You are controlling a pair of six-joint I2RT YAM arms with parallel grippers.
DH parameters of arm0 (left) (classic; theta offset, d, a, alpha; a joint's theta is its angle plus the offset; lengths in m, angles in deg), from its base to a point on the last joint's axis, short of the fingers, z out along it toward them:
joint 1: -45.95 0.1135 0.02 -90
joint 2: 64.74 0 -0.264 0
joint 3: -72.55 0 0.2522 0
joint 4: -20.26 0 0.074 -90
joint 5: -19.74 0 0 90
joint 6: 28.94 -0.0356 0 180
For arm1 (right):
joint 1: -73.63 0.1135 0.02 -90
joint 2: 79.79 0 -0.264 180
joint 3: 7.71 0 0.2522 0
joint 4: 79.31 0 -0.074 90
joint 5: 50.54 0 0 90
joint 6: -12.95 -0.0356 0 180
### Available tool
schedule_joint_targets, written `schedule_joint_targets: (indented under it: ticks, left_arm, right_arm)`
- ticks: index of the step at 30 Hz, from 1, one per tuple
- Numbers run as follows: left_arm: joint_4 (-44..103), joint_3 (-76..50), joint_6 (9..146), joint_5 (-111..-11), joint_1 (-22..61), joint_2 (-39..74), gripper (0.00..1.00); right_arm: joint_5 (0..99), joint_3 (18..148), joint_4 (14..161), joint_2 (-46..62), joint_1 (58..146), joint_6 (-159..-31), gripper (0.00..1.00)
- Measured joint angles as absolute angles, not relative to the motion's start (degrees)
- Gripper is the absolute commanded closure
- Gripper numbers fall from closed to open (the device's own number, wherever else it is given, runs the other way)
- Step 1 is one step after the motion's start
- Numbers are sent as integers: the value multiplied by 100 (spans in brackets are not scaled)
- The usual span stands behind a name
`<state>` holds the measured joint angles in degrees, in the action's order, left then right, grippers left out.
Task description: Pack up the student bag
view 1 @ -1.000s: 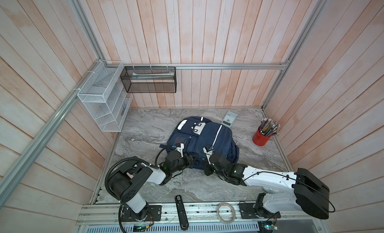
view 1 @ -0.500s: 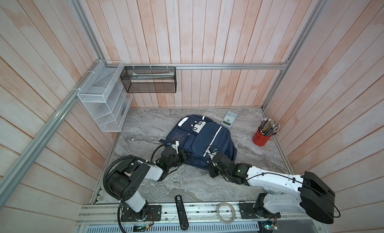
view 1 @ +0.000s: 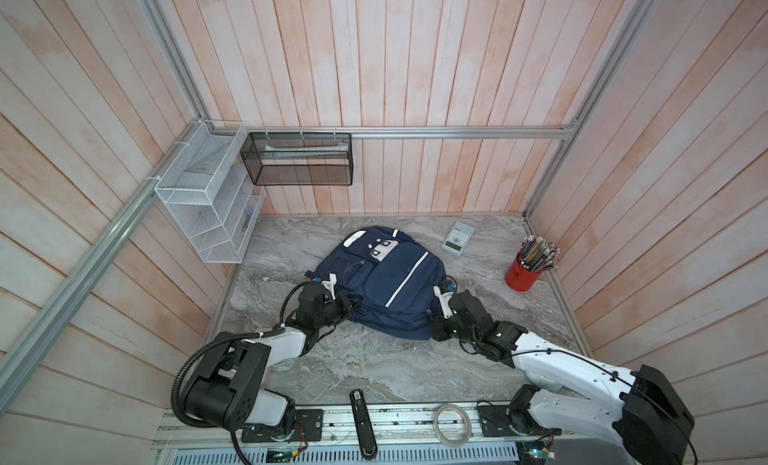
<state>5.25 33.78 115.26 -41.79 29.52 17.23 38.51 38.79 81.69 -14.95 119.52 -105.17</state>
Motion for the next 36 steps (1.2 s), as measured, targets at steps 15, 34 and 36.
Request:
schedule_joint_targets:
  ticks: [15, 34, 36]
  left_arm:
    - [2280, 3277, 10772, -4256, 4484, -484, 28]
    - [2302, 3255, 11204, -4415, 3228, 517, 100]
    - [2398, 3192, 11126, -4413, 3186, 513, 100]
  right_arm:
    - [3976, 6556, 9964, 1987, 13454, -11004, 100]
    - [4207, 6346, 10471, 2166, 13591, -10681, 100]
    - [4212, 6182, 10447, 2111, 13578, -10641, 100]
